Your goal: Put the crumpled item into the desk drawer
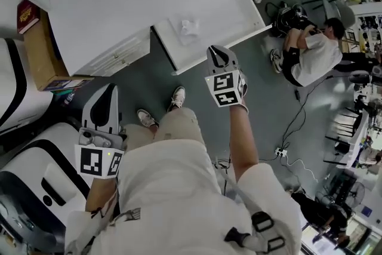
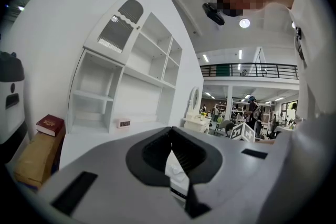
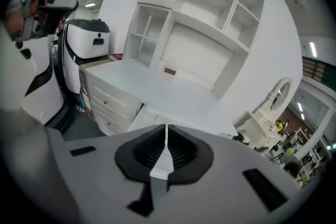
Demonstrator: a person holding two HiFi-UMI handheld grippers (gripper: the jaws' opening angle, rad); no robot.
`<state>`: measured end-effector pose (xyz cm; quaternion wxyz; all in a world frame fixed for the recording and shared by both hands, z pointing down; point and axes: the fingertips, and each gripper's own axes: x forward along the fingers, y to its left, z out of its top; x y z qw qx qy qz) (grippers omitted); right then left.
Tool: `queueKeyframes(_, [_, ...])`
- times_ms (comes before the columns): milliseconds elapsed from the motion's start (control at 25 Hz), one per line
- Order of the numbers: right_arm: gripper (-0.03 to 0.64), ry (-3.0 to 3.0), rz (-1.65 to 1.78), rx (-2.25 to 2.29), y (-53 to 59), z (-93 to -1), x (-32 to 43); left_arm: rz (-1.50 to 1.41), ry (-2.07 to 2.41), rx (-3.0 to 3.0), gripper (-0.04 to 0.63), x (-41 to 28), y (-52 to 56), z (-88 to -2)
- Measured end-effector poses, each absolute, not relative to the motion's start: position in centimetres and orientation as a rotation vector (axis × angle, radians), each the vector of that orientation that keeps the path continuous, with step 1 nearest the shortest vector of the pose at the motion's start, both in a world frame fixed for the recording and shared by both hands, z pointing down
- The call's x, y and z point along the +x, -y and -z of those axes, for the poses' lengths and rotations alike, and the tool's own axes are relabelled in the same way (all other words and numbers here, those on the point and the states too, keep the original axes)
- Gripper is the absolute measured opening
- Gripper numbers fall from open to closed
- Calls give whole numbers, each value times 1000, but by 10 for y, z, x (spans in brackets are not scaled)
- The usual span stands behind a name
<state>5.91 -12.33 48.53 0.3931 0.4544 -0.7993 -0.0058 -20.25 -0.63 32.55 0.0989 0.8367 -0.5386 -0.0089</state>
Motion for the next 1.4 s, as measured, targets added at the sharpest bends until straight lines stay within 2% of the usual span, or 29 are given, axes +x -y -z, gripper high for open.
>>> queueKeyframes(80, [11,2069,-41,1209,113,-470,55,31,1595,2487,15,-208,3,-316])
queueKeyframes(560, [9,2303,-383,1534,74,-404,58,99,1636,2592,15,-202,23,-257])
queueKeyframes(840, [9,2420,-388,1651,92,-347,96,107,1699,2609,15,-191,35,-229])
queueKeyframes(1400, [9,2613,-142,1741,144,-234,132,131,1893,2628,15,-184,78,-173])
